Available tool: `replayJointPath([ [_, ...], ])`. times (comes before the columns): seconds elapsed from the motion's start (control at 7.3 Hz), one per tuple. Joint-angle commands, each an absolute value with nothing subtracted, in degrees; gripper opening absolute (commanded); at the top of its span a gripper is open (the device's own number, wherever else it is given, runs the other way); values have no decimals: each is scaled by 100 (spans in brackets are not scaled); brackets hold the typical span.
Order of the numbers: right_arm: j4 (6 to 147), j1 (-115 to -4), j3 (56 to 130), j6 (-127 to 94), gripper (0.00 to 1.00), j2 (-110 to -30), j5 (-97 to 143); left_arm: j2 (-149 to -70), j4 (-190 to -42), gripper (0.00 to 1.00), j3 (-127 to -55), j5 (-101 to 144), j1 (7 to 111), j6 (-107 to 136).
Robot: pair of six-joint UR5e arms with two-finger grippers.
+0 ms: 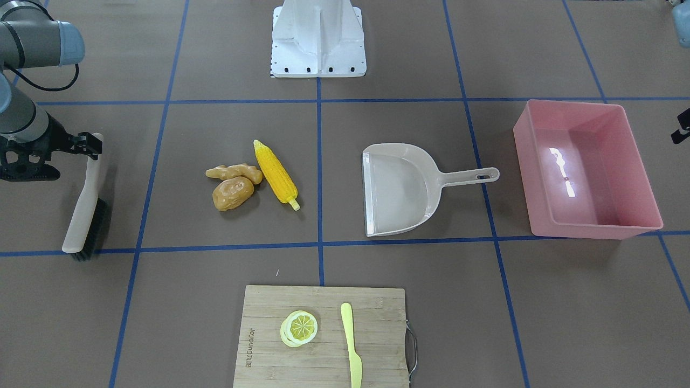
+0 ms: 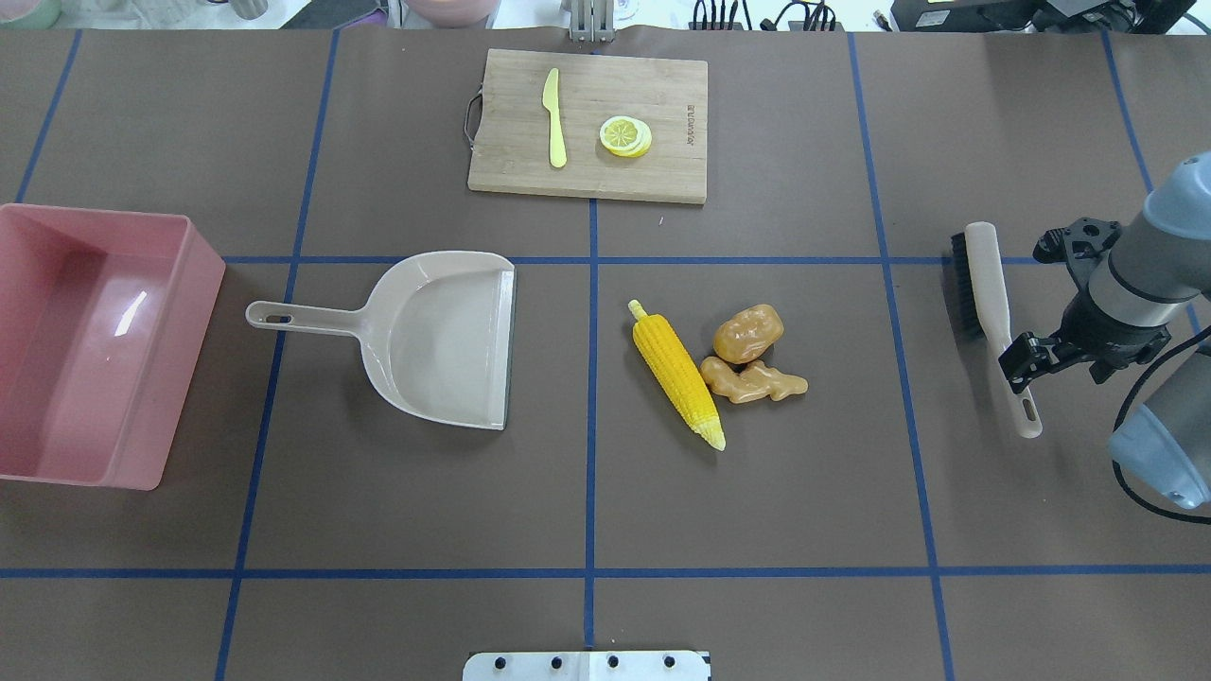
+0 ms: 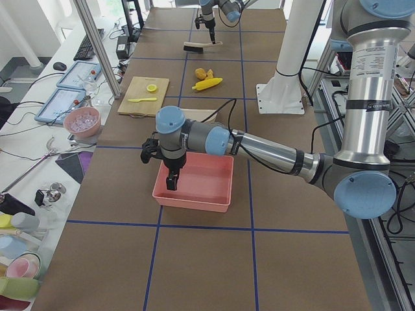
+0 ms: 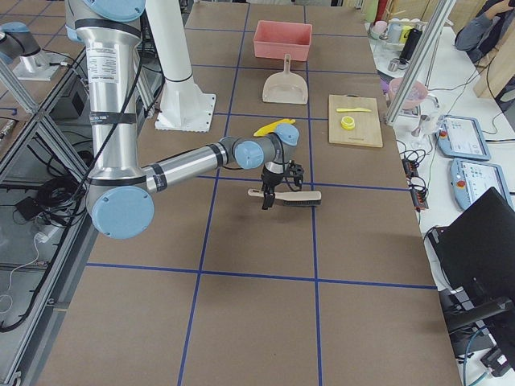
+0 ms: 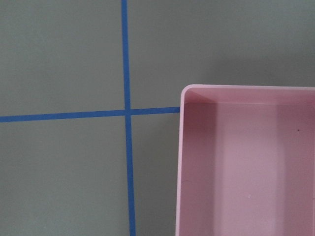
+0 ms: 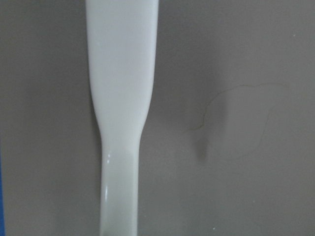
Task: Sweep and dump trash into bin
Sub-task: 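Reach the right gripper to the brush while the left moves toward the dustpan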
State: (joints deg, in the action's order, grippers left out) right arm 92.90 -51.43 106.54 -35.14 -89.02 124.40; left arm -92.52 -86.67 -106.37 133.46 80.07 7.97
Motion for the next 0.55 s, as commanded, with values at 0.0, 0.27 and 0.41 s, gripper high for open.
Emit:
replayJointPath([
  [0.0, 9316, -5106, 10670, -3516, 98, -8834, 12498, -9815, -8378, 99, -10784, 13307, 7429, 800],
  [0.27, 9360, -5246, 10661, -3507, 98, -8710, 12516, -10526, -7982, 99, -10784, 13176, 6727, 791],
  [0.41, 9360, -5247, 10644, -3498, 98, -8701, 12516, -10755, -7954, 99, -10810, 12844, 6454, 591],
])
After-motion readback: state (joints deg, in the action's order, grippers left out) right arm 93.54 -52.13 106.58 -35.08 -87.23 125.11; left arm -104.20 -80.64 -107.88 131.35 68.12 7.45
